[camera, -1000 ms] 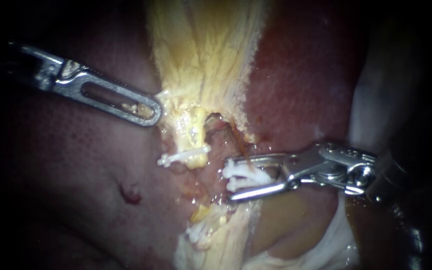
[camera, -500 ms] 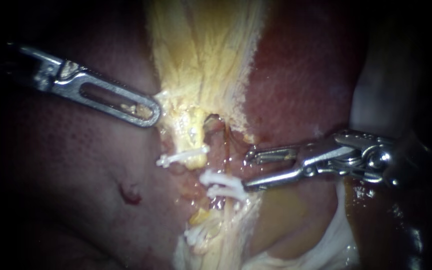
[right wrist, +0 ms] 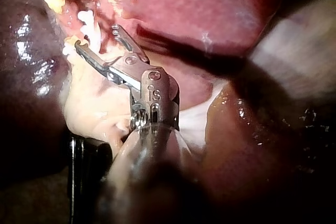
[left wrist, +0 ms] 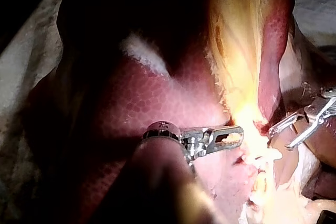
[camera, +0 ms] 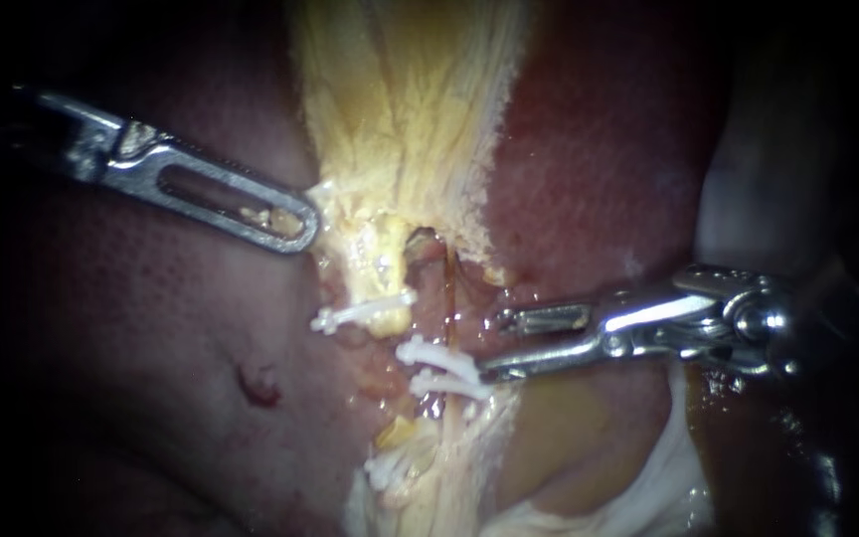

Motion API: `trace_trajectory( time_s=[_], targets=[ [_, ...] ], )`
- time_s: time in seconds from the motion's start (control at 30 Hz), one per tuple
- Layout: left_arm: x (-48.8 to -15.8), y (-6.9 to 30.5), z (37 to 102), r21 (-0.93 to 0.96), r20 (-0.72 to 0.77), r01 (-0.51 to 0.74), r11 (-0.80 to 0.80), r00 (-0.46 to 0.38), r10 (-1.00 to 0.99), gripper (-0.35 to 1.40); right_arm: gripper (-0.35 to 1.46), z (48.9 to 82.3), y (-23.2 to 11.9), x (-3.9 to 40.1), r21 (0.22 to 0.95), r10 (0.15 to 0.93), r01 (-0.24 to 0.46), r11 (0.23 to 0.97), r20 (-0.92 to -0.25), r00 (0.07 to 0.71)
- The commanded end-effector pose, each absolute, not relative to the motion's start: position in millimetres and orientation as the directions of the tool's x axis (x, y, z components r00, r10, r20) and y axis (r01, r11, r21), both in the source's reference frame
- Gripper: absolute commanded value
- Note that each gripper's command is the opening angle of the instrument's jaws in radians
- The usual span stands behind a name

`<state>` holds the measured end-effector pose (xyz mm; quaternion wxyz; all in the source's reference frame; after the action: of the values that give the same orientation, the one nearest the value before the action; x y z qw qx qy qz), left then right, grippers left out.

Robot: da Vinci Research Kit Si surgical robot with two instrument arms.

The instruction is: Going back second clip right tube

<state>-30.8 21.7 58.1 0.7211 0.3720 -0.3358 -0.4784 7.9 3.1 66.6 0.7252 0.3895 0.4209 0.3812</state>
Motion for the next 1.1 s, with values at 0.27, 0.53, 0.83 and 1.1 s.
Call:
trace_trajectory(
  time_s=[0.27,0.53,0.83,1.1],
  targets=[
    [-30.8,21.7,58.1,0.858,0.128,0.44,0.266,0.317,-0.94,-0.35,0.5,66.7,3.9,6.4,0.716,0.677,-0.076,0.694,-0.614,0.406],
    [-30.8,21.7,58.1,0.858,0.128,0.44,0.266,0.317,-0.94,-0.35,0.5,66.2,5.0,4.5,0.577,0.52,0.014,0.817,-0.746,0.415],
    [-30.7,21.7,58.1,0.858,0.128,0.44,0.266,0.317,-0.94,-0.35,0.5,65.4,5.8,2.5,0.478,0.409,0.077,0.875,-0.815,0.41],
    [-30.8,21.8,58.2,0.858,0.129,0.44,0.266,0.317,-0.94,-0.35,0.5,64.3,6.6,1.4,0.431,0.361,0.104,0.896,-0.845,0.394]
  ],
)
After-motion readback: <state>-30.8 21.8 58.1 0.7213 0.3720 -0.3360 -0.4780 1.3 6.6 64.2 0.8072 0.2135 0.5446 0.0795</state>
